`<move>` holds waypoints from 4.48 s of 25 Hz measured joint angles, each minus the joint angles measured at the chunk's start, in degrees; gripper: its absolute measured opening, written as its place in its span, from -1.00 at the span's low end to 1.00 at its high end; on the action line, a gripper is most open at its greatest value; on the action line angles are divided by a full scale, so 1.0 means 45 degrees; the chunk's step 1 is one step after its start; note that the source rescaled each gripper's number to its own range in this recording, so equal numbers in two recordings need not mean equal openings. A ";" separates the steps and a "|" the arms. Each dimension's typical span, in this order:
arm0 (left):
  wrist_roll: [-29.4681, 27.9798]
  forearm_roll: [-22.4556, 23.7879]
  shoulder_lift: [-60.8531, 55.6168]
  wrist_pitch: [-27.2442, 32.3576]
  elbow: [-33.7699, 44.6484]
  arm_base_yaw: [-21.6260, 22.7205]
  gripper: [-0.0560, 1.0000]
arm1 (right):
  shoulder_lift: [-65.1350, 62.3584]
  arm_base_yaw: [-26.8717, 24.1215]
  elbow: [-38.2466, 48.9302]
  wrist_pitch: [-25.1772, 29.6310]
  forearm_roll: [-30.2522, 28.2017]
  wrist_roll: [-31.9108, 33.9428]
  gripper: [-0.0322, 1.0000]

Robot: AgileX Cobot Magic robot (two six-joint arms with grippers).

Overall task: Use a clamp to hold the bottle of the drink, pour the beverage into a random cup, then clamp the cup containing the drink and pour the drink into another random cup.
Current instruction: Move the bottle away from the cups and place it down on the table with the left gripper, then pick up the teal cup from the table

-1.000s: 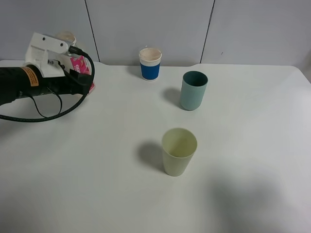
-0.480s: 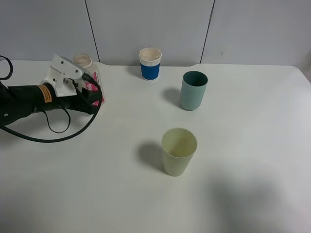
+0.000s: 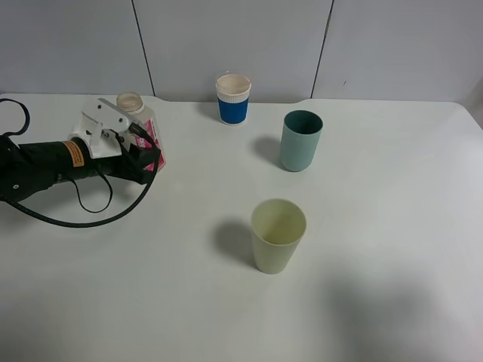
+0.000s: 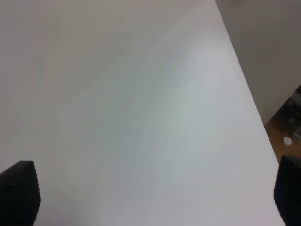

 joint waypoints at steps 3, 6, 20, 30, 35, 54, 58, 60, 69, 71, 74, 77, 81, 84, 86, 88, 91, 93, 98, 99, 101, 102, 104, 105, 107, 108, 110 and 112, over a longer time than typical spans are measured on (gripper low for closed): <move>0.0000 0.0086 0.0315 -0.0408 0.0000 0.0000 -0.89 | 0.0000 0.0000 0.0000 0.0000 0.0000 0.0000 1.00; 0.0000 0.0113 0.0453 -0.0540 0.0012 0.0000 -0.89 | 0.0000 0.0000 0.0000 0.0000 0.0000 0.0000 1.00; 0.0842 0.0141 0.0976 -0.0946 0.0001 0.0025 -0.89 | 0.0000 0.0000 0.0000 0.0000 0.0000 0.0000 1.00; 0.1076 0.0141 0.1056 -0.1161 0.0001 0.0025 -0.89 | 0.0000 0.0000 0.0000 0.0000 0.0000 0.0000 1.00; 0.1076 0.0141 0.1056 -0.1112 0.0001 0.0025 -0.47 | 0.0000 0.0000 0.0000 0.0000 0.0000 0.0000 1.00; 0.0024 -0.0125 -0.1997 -0.0571 0.2813 0.0025 1.00 | 0.0000 0.0000 0.0000 0.0000 0.0000 0.0000 1.00; 0.0024 -0.1243 -0.3712 -0.0373 0.4341 0.0025 1.00 | 0.0000 0.0000 0.0000 0.0000 0.0000 0.0000 1.00; 0.0024 -0.1886 -0.4658 0.0039 0.4866 0.0025 1.00 | 0.0000 0.0000 0.0000 0.0000 0.0000 0.0000 1.00; -0.0293 -0.4146 -1.0751 0.4286 0.5295 0.0025 1.00 | 0.0000 0.0000 0.0000 0.0000 0.0000 0.0000 1.00; -0.0341 -0.4667 -1.2049 0.5525 0.5021 0.0025 1.00 | 0.0000 0.0000 0.0000 0.0000 0.0000 0.0000 1.00; -0.0351 -0.4916 -1.3792 0.7838 0.4087 0.0025 1.00 | 0.0000 0.0000 0.0000 0.0000 0.0000 0.0000 1.00; -0.0147 -0.4959 -1.4968 1.0164 0.2843 0.0025 1.00 | 0.0000 0.0000 0.0000 0.0000 0.0000 0.0000 1.00; -0.0019 -0.4959 -1.5992 1.2749 0.1306 0.0025 1.00 | 0.0000 0.0000 0.0000 0.0000 0.0000 0.0000 1.00; -0.0003 -0.4886 -1.6655 1.4305 0.0601 0.0025 1.00 | 0.0000 0.0000 0.0000 0.0000 0.0000 0.0000 1.00; 0.0048 -0.4835 -1.7161 1.5153 0.0374 0.0025 1.00 | 0.0000 0.0000 0.0000 0.0000 0.0000 0.0000 1.00; 0.0158 -0.4812 -1.7867 1.5700 0.0297 0.0025 1.00 | 0.0000 0.0000 0.0000 0.0000 0.0000 0.0000 1.00; 0.0384 -0.4796 -1.9032 1.6395 0.0273 0.0025 1.00 | 0.0000 0.0000 0.0000 0.0000 0.0000 0.0000 1.00; 0.0462 -0.4781 -1.9689 1.6845 0.0273 0.0025 1.00 | 0.0000 0.0000 0.0000 0.0000 0.0000 0.0000 1.00; 0.0485 -0.4828 -2.0846 1.9006 -0.0574 0.0025 1.00 | 0.0000 0.0000 0.0000 0.0000 0.0000 0.0000 1.00; 0.0497 -0.4828 -2.0949 1.9499 -0.0958 0.0025 1.00 | 0.0000 0.0000 0.0000 0.0000 0.0000 0.0000 1.00; 0.0497 -0.4828 -2.1039 2.0776 -0.1712 0.0025 1.00 | 0.0000 0.0000 0.0000 0.0000 0.0000 0.0000 1.00; 0.0497 -0.4828 -2.1038 2.1311 -0.2092 0.0025 1.00 | 0.0000 0.0000 0.0000 0.0000 0.0000 0.0000 1.00; 0.0497 -0.4828 -2.1065 2.2490 -0.2624 0.0025 1.00 | 0.0000 0.0000 0.0000 0.0000 0.0000 0.0000 1.00; 0.0497 -0.4879 -2.1120 2.2909 -0.2788 0.0025 1.00 | 0.0000 0.0000 0.0000 0.0000 0.0000 0.0000 1.00; 0.0497 -0.5068 -2.1385 2.3320 -0.2841 0.0025 1.00 | 0.0000 0.0000 0.0000 0.0000 0.0000 0.0000 1.00; 0.0497 -0.5103 -2.1579 2.3555 -0.2841 0.0025 1.00 | 0.0000 0.0000 0.0000 0.0000 0.0000 0.0000 1.00; 0.0497 -0.5132 -2.1995 2.3955 -0.2841 0.0287 1.00 | 0.0000 0.0000 0.0000 0.0000 0.0000 0.0000 1.00; 0.0505 -0.5146 -2.2377 2.4284 -0.2841 0.0832 1.00 | 0.0000 0.0000 0.0000 0.0000 0.0000 0.0000 1.00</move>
